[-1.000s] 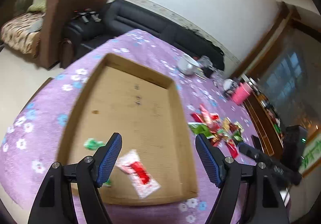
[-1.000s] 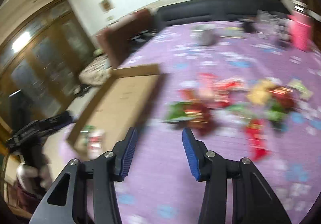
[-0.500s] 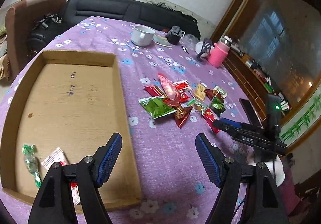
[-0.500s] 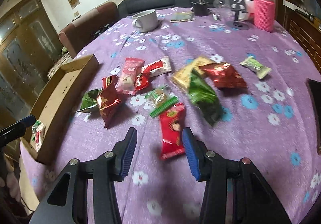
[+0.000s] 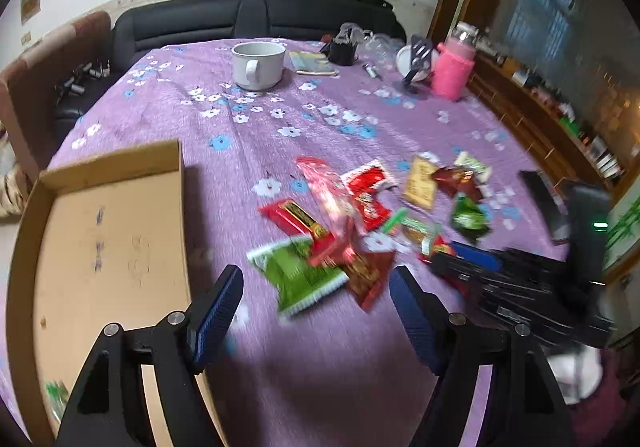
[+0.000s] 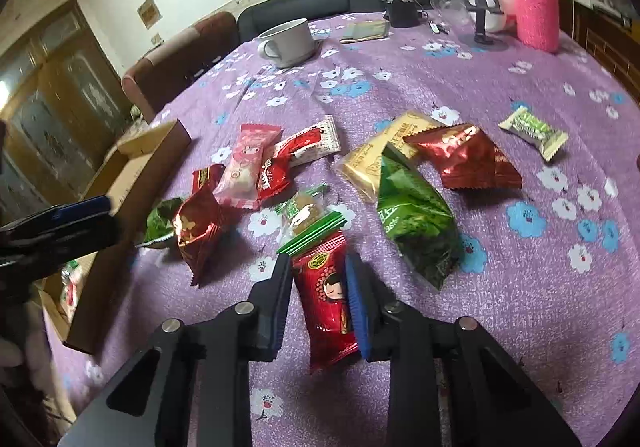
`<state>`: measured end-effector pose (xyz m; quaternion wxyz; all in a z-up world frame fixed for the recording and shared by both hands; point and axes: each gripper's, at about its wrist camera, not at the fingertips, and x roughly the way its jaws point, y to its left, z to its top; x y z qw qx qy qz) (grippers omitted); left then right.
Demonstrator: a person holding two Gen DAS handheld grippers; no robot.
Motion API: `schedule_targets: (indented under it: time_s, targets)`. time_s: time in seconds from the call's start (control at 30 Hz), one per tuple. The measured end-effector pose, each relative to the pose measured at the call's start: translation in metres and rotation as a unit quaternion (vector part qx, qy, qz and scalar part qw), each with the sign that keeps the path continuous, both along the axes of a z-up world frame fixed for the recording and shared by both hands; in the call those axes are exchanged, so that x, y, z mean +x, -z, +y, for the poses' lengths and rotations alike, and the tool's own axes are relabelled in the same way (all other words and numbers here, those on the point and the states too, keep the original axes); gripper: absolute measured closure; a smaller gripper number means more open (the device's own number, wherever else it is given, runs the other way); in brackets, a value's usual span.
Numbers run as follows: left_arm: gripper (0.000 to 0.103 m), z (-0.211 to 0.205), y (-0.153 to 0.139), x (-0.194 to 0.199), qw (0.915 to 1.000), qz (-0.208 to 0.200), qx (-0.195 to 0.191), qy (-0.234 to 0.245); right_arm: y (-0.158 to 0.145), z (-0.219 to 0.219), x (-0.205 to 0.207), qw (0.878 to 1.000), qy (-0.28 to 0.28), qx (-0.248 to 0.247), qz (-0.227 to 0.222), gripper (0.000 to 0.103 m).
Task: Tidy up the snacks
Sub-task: 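Grasp the red cartoon-face packet with the right tool while the left tool grasps the green bag, then carry both packets into the cardboard box and open both tools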
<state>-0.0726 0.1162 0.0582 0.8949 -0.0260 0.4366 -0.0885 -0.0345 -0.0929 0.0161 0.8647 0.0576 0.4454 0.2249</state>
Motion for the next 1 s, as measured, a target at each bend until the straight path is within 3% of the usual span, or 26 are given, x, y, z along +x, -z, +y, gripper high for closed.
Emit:
schedule_targets:
  time_s: [0.1, 0.2, 0.3, 0.37, 0.43, 0.53, 0.73, 1.0]
  targets:
    - [0.058, -0.003, 0.015, 0.018, 0.9995, 0.022, 0.024, 0.002, 0.0, -0.002, 0.001, 1.0, 0.0, 0.01, 0.003, 0.077]
    - [0.059, -0.003, 0.025, 0.025, 0.999, 0.037, 0.024, -0.001, 0.0, -0.002, 0.001, 1.0, 0.0, 0.011, 0.004, 0.077]
    - [0.049, -0.006, 0.03, 0.03, 0.9988, 0.042, 0.023, -0.007, 0.0, -0.002, 0.001, 1.0, 0.0, 0.009, 0.003, 0.077]
    - [0.049, -0.01, 0.036, 0.033, 0.9982, 0.051, 0.03, -0.003, 0.0, -0.002, 0.001, 1.0, -0.001, 0.007, 0.002, 0.077]
    - [0.055, -0.018, 0.041, 0.032, 0.9973, 0.056, 0.048, 0.006, 0.001, -0.001, 0.0, 1.0, -0.002, 0.004, 0.0, 0.077]
    - [0.06, -0.026, 0.032, 0.022, 0.9975, 0.023, 0.066, 0.012, 0.001, 0.001, -0.002, 1.0, -0.012, 0.0, -0.003, 0.082]
    - [0.06, -0.014, 0.018, 0.002, 0.9999, 0.007, 0.008, 0.011, 0.0, 0.007, -0.006, 1.0, -0.028, -0.002, -0.008, 0.084]
    - [0.06, 0.021, -0.008, -0.041, 0.9979, -0.029, -0.056, -0.012, -0.005, -0.001, -0.009, 1.0, -0.01, 0.008, -0.022, 0.084]
